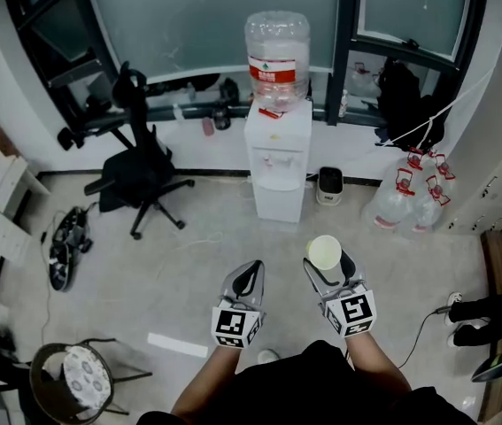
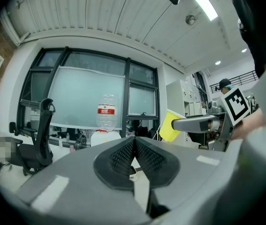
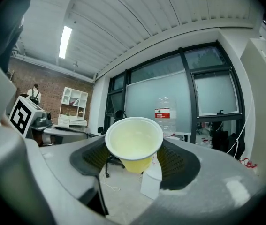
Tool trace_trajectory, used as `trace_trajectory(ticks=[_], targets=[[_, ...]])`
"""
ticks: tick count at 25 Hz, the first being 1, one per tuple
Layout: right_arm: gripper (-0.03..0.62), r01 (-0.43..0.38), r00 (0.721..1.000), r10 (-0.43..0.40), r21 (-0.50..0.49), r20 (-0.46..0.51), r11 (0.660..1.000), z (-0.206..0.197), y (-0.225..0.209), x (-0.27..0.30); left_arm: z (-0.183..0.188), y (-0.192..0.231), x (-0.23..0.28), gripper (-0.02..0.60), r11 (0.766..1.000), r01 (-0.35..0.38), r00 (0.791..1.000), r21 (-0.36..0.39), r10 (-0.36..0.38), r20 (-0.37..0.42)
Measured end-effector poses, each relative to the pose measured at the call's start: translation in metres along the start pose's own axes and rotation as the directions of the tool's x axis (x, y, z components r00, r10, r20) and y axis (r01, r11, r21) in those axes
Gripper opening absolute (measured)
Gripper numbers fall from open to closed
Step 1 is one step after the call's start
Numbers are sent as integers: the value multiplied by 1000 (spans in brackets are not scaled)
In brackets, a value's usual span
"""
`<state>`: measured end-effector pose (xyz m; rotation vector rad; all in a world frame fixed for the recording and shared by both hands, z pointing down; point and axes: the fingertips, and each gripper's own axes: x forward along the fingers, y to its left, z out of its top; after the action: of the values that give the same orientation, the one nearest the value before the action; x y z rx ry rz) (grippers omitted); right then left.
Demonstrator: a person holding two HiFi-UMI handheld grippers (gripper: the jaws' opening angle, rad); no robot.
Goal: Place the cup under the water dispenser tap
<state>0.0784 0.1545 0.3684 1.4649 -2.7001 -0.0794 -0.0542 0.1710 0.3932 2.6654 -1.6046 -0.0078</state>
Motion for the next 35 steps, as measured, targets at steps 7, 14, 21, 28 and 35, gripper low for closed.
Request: trace_trajectory(ticks=[7,14,21,28,35], targets=[[314,21,1000,-21,9,-19,1000,-3,-8,18,-6,28,9,17,998,-25,1000,-64,25,-8],[316,-10,999,10,10,-39,1000,-11,-29,54,-18,43,47,17,998,-32,998,-61,29,-47],[316,-60,996,62,24,-66,998,-23,-65,102,-16,60,104,17,998,-45,996,-47,41,-73],[316,-101,992,104,46,-65,994,-28,-102,147,-15,75,160,17,995,-54,997,-85,48,-67],[316,-125,988,132,86,-83,988,-42,-131,172,-23,80,197,17,994,-81,991,-78,73,-109]])
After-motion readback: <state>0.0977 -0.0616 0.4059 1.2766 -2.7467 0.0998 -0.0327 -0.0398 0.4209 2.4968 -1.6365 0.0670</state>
